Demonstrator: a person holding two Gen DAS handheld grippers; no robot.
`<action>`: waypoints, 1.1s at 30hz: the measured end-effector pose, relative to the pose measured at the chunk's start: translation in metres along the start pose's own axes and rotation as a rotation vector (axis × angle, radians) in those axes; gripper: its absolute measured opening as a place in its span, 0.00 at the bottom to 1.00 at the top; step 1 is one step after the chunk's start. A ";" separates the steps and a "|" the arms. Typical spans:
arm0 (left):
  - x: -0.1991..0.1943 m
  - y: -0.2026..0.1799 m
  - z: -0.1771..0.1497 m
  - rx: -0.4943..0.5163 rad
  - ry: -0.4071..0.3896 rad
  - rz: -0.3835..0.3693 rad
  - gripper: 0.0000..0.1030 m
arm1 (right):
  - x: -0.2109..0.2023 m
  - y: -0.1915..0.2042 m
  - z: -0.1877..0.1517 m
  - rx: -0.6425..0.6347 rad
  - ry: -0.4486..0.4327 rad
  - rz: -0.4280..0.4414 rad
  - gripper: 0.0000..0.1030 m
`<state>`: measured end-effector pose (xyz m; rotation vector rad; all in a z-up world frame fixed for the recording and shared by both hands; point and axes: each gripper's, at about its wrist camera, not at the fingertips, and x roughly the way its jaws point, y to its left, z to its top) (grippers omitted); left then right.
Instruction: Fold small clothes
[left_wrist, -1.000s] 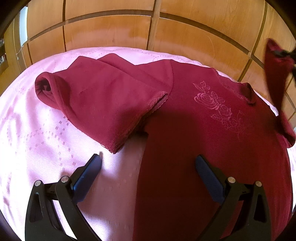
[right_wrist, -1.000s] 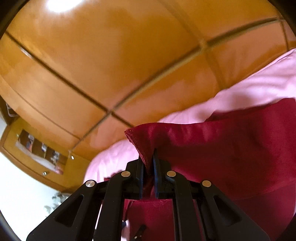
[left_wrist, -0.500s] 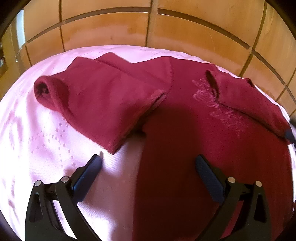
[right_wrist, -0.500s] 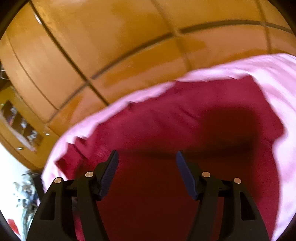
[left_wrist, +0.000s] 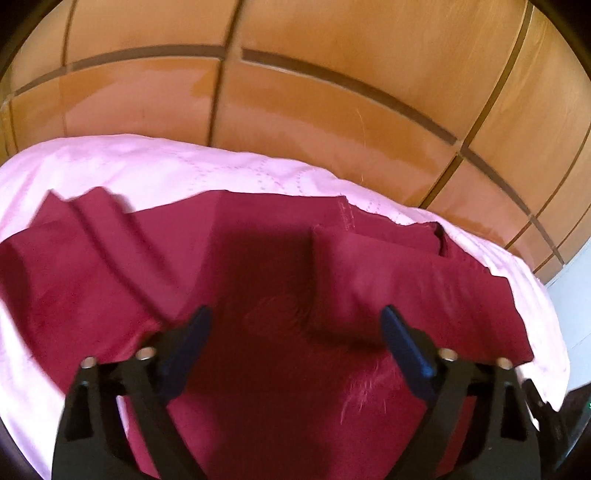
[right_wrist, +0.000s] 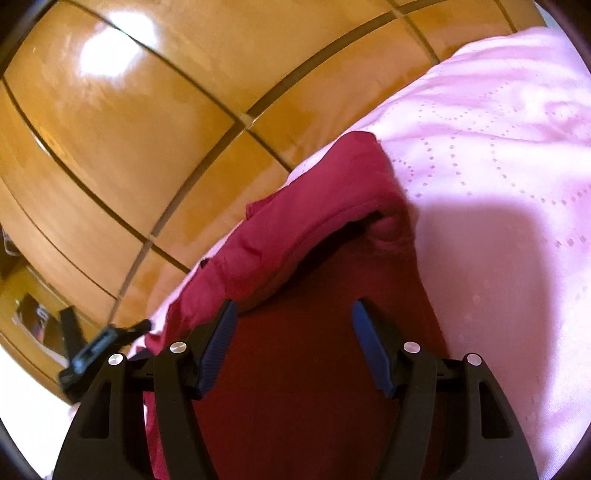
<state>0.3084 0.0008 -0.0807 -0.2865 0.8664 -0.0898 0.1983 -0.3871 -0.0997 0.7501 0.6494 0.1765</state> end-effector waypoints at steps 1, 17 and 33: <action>0.012 -0.004 0.002 0.014 0.019 -0.003 0.61 | -0.001 -0.001 0.001 0.007 0.001 0.002 0.62; -0.002 -0.036 -0.003 0.204 -0.019 -0.038 0.06 | 0.017 -0.032 0.065 0.256 -0.051 -0.091 0.09; 0.027 -0.030 -0.028 0.229 0.004 0.040 0.17 | -0.016 0.017 0.027 -0.173 -0.059 -0.344 0.37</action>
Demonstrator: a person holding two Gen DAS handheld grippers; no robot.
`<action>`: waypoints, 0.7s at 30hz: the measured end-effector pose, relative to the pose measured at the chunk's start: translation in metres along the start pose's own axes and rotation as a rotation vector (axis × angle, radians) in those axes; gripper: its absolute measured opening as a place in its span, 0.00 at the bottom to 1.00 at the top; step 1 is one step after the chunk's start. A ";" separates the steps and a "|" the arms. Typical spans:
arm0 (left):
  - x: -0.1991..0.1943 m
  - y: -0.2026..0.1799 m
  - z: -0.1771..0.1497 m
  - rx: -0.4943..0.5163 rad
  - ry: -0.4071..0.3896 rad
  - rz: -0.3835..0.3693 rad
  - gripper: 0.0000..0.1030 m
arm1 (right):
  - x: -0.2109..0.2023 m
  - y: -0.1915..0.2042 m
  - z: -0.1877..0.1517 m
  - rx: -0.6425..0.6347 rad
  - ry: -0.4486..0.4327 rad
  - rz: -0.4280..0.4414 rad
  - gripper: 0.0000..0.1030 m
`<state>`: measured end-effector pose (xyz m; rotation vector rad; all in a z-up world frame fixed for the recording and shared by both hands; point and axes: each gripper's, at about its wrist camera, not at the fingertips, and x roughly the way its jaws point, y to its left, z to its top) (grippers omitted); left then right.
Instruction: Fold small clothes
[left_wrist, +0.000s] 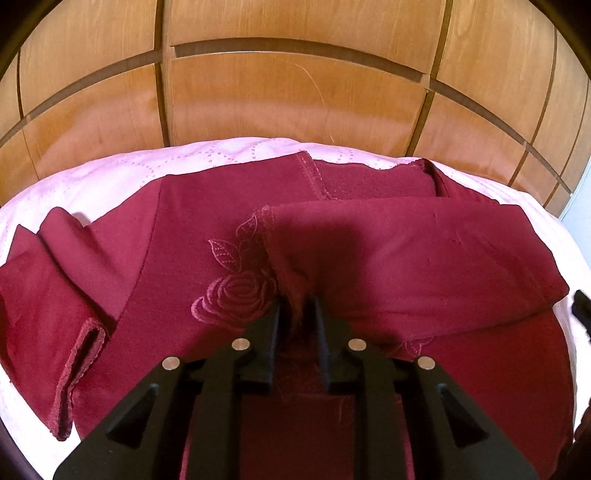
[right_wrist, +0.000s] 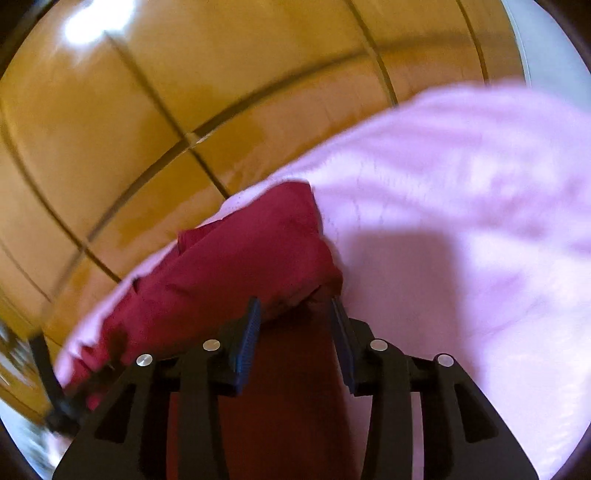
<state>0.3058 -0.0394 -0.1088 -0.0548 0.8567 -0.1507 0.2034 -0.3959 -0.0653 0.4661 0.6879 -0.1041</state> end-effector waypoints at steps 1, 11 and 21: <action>-0.001 0.000 -0.001 0.001 -0.001 0.001 0.18 | -0.007 0.007 0.005 -0.051 -0.039 -0.027 0.37; 0.002 0.012 -0.002 -0.055 0.003 -0.081 0.21 | 0.083 0.045 0.062 -0.200 0.093 -0.049 0.29; 0.005 0.007 -0.005 -0.049 0.001 -0.077 0.22 | 0.112 0.025 0.047 -0.182 0.077 -0.148 0.32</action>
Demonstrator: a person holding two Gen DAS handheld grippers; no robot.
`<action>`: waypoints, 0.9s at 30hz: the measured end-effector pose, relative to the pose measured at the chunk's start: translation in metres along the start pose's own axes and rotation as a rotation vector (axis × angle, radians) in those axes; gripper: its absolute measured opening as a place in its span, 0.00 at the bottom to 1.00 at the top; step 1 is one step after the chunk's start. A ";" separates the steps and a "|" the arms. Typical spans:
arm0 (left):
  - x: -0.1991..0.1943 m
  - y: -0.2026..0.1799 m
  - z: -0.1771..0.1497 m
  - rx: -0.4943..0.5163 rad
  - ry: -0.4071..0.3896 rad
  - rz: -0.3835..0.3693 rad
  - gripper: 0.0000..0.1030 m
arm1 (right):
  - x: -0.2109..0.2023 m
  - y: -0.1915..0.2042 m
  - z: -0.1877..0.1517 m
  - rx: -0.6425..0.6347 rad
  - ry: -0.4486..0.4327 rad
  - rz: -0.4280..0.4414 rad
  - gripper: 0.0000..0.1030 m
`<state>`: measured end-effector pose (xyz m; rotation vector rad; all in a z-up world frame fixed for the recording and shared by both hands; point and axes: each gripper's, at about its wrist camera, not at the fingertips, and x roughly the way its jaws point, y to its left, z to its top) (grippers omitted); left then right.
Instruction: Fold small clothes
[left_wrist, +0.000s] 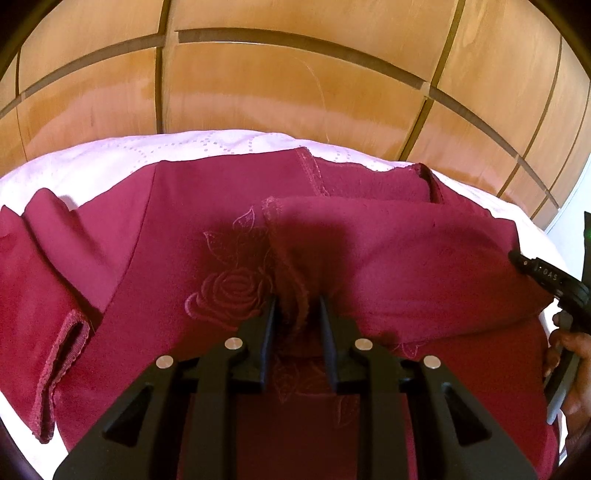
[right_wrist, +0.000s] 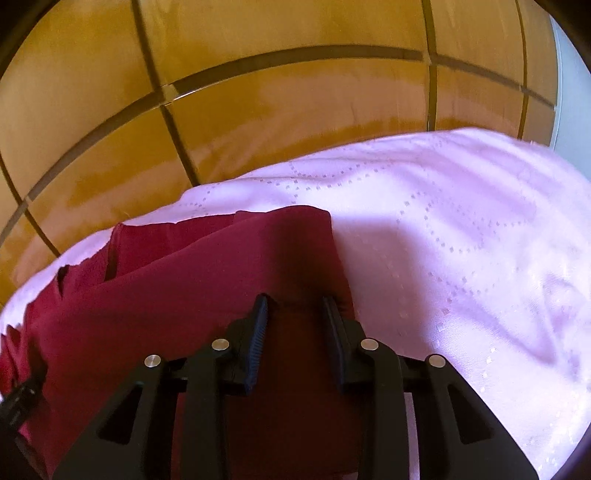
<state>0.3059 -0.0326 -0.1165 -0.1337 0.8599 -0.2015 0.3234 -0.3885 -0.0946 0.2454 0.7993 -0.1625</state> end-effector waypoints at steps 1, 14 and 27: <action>0.000 0.000 0.000 -0.001 0.000 -0.001 0.22 | -0.003 0.002 0.000 -0.005 -0.004 0.000 0.36; -0.063 0.025 -0.013 -0.063 -0.073 -0.146 0.81 | -0.071 0.069 -0.082 -0.079 0.092 0.099 0.62; -0.082 0.115 -0.028 0.038 -0.006 0.214 0.83 | -0.067 0.071 -0.092 -0.077 0.052 0.076 0.71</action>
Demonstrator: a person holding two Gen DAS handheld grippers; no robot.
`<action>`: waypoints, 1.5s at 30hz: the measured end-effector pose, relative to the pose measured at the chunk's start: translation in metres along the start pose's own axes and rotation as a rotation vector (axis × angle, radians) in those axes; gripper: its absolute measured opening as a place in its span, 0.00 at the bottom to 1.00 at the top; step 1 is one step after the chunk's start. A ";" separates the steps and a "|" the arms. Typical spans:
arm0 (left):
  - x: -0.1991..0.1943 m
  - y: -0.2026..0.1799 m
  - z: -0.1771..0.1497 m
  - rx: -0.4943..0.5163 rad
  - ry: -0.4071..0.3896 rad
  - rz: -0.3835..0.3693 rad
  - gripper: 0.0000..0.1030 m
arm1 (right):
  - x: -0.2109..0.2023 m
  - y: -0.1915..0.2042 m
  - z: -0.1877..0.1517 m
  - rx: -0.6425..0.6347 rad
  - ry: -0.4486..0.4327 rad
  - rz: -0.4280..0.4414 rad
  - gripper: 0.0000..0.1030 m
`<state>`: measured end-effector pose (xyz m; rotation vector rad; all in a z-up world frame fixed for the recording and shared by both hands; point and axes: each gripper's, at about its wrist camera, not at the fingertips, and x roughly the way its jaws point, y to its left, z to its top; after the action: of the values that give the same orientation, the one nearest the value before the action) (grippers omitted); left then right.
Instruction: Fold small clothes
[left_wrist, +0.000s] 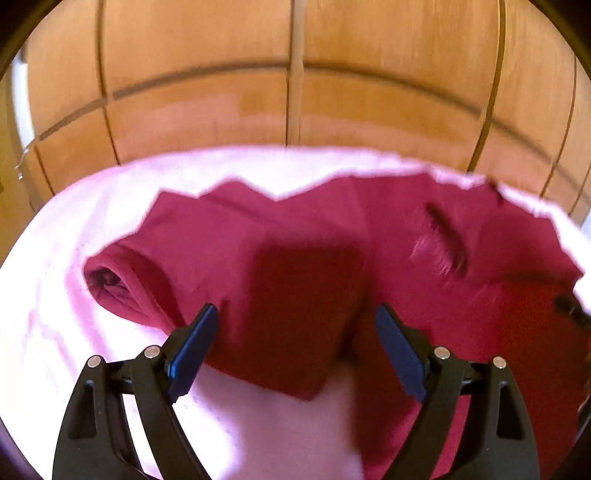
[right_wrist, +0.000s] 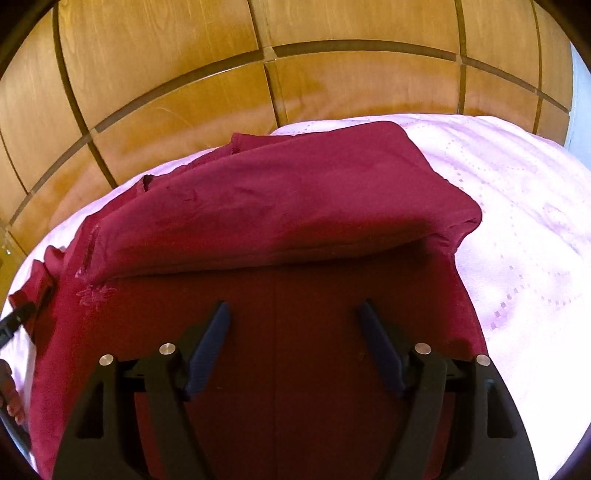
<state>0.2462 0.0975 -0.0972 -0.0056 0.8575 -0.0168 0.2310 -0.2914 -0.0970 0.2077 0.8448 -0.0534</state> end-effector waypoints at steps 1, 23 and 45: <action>0.005 0.000 -0.002 0.014 0.013 0.007 0.84 | 0.000 0.001 -0.001 -0.002 -0.001 -0.003 0.71; -0.095 0.000 0.068 -0.116 -0.110 -0.200 0.04 | 0.000 -0.006 -0.002 0.028 -0.016 0.031 0.72; -0.128 -0.137 0.155 -0.063 -0.061 -0.568 0.04 | -0.002 -0.013 -0.001 0.068 -0.027 0.080 0.72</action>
<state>0.2780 -0.0374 0.1022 -0.3077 0.7720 -0.5200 0.2274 -0.3038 -0.0988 0.3035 0.8081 -0.0100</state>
